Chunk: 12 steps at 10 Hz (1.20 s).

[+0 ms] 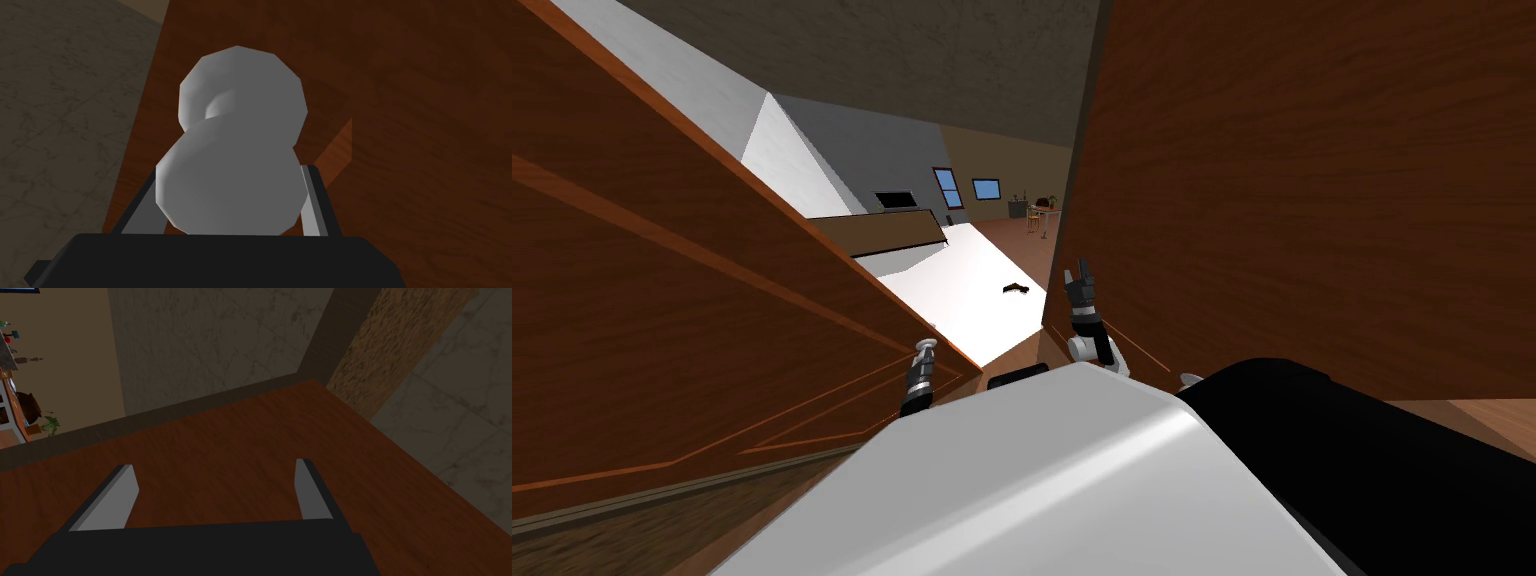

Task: Pull the door open

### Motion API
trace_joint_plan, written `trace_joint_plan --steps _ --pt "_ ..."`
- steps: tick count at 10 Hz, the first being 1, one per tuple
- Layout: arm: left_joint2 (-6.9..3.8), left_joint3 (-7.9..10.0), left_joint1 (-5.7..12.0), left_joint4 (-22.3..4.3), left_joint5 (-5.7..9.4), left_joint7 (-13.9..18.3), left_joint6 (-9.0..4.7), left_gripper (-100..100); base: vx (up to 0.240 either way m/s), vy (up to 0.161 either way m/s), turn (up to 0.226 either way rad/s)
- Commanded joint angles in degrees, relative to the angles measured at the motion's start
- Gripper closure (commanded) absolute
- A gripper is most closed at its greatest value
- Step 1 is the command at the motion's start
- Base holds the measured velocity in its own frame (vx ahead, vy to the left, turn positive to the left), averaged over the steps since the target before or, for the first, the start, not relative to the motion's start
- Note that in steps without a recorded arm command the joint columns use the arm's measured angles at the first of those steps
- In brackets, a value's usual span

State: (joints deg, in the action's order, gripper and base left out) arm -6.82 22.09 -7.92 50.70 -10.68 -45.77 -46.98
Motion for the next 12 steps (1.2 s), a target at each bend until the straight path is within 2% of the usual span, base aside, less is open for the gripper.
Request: trace_joint_plan --steps 1,2,3,4,5,6,8,9,10,11,12 --pt "0.16 -1.09 0.28 -0.5 0.92 2.9 0.01 100 -0.038 0.01 -0.016" --pt "0.16 -1.09 0.28 -0.5 0.92 3.6 0.01 100 -0.03 0.005 -0.011" --pt "-0.03 -1.56 0.44 -0.7 1.59 5.6 -0.02 100 -0.03 0.005 -0.016" --pt "-0.03 -1.56 0.44 -0.7 1.59 5.8 -0.02 100 -0.022 0.006 -0.015" --pt "-0.23 -2.1 0.62 -0.9 2.35 8.0 -0.06 100 -0.027 0.006 -0.012" --pt "-0.23 -2.1 0.62 -0.9 2.35 8.0 -0.06 100 -0.022 0.007 -0.012" --pt "-0.66 -3.2 0.99 -1.3 3.92 11.7 -0.13 100 -0.037 0.012 -0.031" --pt "-0.66 -3.2 0.99 -1.3 3.92 12.6 -0.13 100 -0.039 0.006 -0.015" --pt "-0.88 -3.75 1.17 -1.5 4.71 14.5 -0.16 100 -0.03 0.005 -0.01" --pt "-0.88 -3.75 1.17 -1.5 4.71 15.0 -0.16 100 -0.024 0.004 -0.013" --pt "-1.09 -4.3 1.36 -1.7 5.49 17.2 -0.2 100 -0.031 0.008 -0.013"
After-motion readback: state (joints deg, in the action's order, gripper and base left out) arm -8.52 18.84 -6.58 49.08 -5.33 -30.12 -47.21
